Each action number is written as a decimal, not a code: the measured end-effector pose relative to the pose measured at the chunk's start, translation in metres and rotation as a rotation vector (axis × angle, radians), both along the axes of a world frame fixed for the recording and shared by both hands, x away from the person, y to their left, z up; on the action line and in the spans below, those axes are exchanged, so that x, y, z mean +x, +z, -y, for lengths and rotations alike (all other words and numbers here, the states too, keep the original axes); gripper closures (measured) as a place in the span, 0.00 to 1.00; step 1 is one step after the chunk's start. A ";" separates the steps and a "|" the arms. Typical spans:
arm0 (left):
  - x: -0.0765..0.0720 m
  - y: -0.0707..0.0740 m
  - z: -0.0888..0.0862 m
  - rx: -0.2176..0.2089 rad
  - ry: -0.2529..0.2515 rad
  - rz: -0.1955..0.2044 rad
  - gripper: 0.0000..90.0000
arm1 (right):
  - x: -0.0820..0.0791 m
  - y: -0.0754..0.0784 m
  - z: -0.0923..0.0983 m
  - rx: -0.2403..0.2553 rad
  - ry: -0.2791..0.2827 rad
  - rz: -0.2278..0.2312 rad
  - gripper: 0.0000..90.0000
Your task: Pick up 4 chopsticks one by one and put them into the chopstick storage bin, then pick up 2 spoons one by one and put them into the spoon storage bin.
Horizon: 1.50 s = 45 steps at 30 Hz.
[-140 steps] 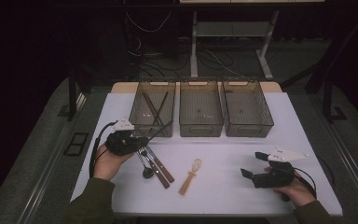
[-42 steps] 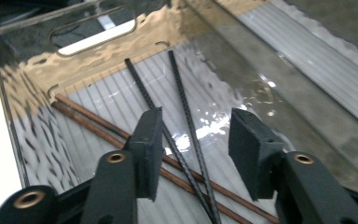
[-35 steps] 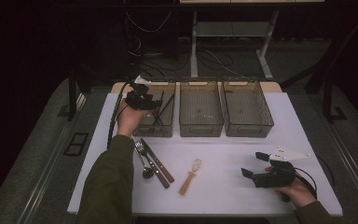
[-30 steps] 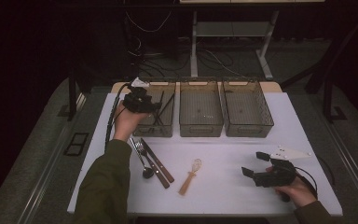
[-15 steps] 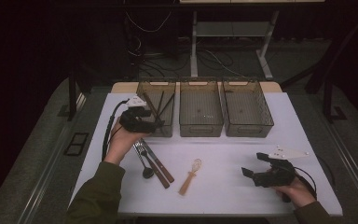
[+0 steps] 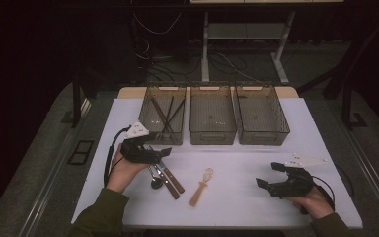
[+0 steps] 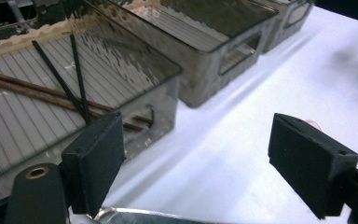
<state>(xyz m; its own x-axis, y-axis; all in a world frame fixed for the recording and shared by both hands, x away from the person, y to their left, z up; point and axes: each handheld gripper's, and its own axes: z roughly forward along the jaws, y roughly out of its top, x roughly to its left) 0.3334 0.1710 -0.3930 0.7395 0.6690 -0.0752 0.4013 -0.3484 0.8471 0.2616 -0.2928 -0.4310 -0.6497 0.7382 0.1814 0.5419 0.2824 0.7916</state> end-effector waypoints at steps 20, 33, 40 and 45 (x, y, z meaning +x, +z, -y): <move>-0.046 -0.025 -0.017 0.005 -0.058 -0.020 0.19 | -0.001 -0.001 0.002 0.007 0.003 0.000 0.13; -0.061 -0.035 -0.027 0.024 -0.082 -0.073 0.47 | -0.001 0.000 0.003 0.006 -0.001 0.007 0.13; -0.063 -0.034 -0.029 0.054 -0.085 -0.093 0.80 | 0.000 -0.001 0.002 0.001 0.006 0.010 0.13; -0.059 -0.035 -0.029 0.084 -0.079 -0.106 0.96 | -0.001 0.000 0.002 0.002 0.007 0.014 0.13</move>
